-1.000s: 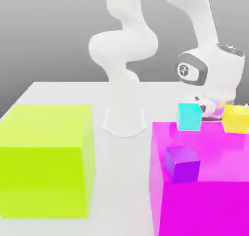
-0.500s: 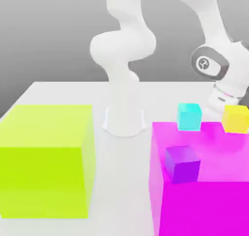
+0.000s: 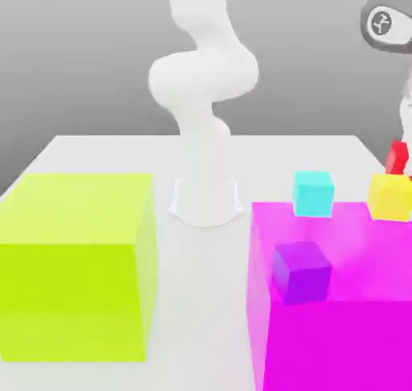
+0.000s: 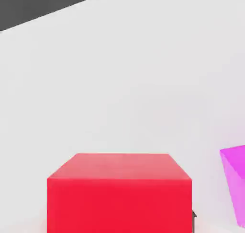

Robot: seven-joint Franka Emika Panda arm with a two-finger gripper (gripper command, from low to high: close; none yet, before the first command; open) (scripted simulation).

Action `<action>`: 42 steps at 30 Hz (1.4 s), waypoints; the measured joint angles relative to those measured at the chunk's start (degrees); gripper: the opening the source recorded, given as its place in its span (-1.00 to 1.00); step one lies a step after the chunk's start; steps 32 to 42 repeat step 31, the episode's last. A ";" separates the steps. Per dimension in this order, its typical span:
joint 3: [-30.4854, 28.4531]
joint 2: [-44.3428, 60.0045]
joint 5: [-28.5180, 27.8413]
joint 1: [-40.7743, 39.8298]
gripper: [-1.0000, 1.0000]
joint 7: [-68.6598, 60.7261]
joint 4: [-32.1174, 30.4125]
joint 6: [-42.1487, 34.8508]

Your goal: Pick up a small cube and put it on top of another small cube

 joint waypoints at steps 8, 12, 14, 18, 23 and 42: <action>-3.94 -7.69 0.57 -6.91 -1.00 12.47 1.93 -3.24; -5.26 -11.50 0.11 -10.73 -1.00 19.36 2.84 -4.66; -5.74 -13.38 -0.28 -12.72 -1.00 22.95 3.28 -5.32; -5.30 -16.33 -2.12 -16.66 -1.00 31.42 2.31 -5.92; -2.30 -18.11 -5.97 -21.10 -1.00 41.72 -2.08 -6.42; -0.13 -14.72 -6.46 -21.71 1.00 43.04 -9.89 2.83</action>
